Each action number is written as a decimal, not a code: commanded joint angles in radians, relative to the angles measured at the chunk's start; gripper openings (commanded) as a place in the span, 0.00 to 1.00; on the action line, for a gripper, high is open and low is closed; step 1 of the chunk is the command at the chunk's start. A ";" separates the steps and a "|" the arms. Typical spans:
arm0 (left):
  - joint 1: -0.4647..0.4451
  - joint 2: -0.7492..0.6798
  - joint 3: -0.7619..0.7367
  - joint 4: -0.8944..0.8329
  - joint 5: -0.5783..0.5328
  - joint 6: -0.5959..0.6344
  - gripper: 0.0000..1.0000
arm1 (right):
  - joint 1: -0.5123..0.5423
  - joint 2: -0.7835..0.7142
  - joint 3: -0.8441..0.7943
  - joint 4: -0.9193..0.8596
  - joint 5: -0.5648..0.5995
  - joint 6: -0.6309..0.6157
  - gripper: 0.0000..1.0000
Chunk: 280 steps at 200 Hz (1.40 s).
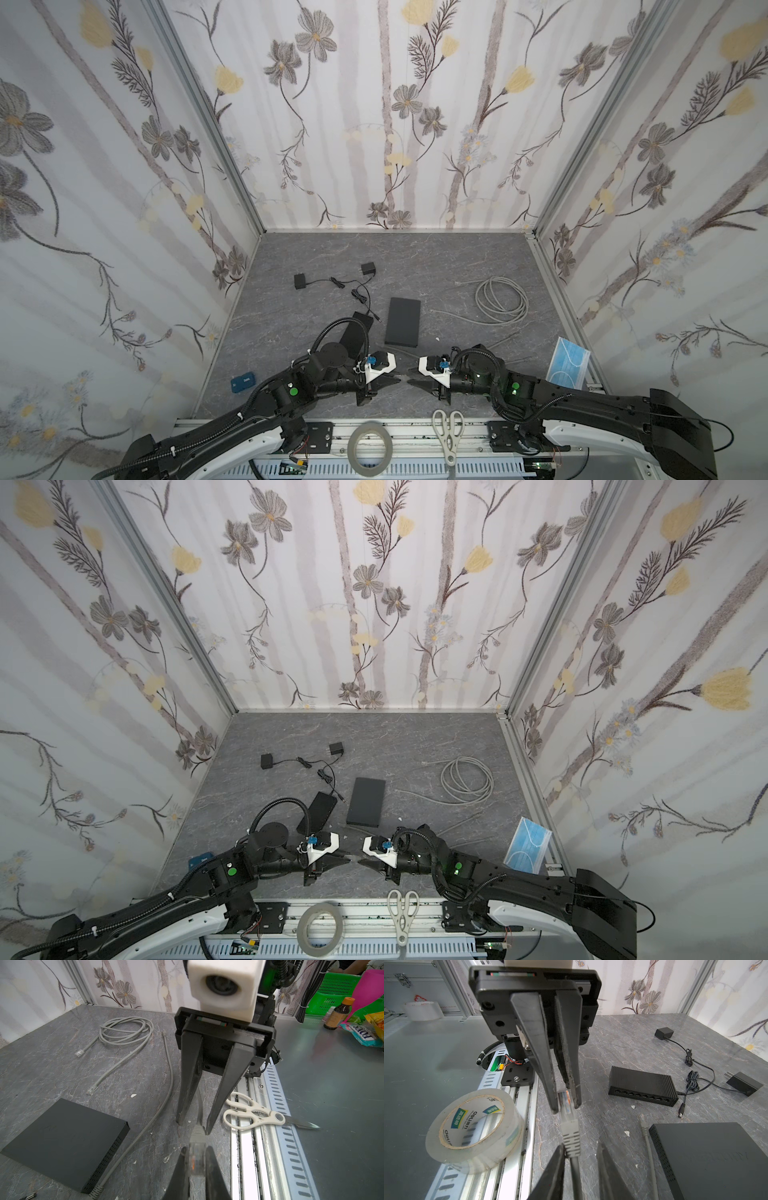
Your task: Insert the plug into the switch port
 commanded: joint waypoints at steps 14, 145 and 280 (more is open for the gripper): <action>0.000 -0.003 0.008 0.014 -0.009 0.008 0.05 | 0.001 0.034 0.017 0.036 -0.034 -0.010 0.27; 0.000 -0.002 0.011 0.013 -0.016 0.006 0.05 | 0.000 0.039 0.025 0.025 -0.038 -0.014 0.12; 0.321 -0.067 0.022 -0.331 -0.916 -0.765 1.00 | -0.001 0.074 0.018 0.035 0.213 0.040 0.05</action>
